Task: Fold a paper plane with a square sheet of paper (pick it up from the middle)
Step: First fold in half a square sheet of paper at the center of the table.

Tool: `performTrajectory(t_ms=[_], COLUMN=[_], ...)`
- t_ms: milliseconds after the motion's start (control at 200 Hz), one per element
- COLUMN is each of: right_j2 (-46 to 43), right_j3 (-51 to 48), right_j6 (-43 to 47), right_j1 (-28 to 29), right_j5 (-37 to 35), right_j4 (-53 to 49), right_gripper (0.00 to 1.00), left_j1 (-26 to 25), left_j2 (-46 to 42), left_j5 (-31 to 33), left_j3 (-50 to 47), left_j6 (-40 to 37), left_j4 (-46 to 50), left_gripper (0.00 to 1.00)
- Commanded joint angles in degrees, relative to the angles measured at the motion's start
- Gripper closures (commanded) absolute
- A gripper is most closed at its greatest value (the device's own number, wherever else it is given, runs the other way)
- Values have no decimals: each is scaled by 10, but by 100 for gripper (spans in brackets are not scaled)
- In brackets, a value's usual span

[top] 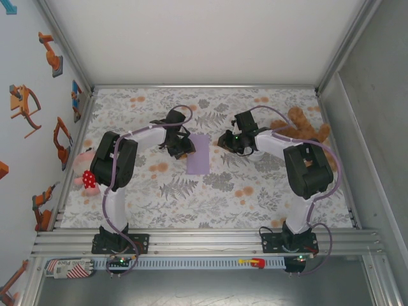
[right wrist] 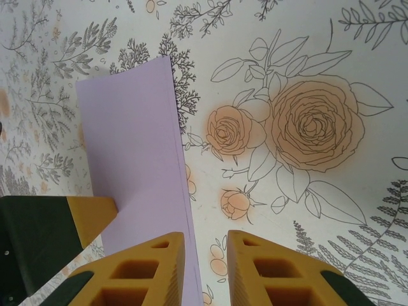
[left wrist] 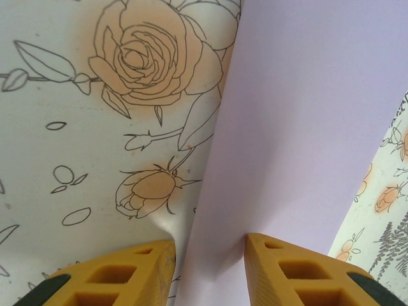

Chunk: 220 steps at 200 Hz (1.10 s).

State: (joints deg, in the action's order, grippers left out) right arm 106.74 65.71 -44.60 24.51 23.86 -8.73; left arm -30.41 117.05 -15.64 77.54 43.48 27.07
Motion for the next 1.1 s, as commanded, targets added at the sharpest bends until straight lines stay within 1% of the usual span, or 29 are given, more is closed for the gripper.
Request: performTrajectory(t_ms=[0,220,536,1097], right_j2=[9,22,24,28], right_j3=[0,5,-2,1], right_j6=[-2,0,0,1], right_j1=[2,2,2,2], right_j5=[-1,14,16,22], right_j4=[11,15,23,21], right_gripper=[76,76,76,76], left_j1=[-21,-30,-37,-37], left_j2=[101,115,132,168], left_j5=[42,32,42,45], left_j3=[-35,-33,-29,-6], left_j6=[26,12,-26,-10], left_j4=[24,28,40,56], left_gripper=[62,60,60,61])
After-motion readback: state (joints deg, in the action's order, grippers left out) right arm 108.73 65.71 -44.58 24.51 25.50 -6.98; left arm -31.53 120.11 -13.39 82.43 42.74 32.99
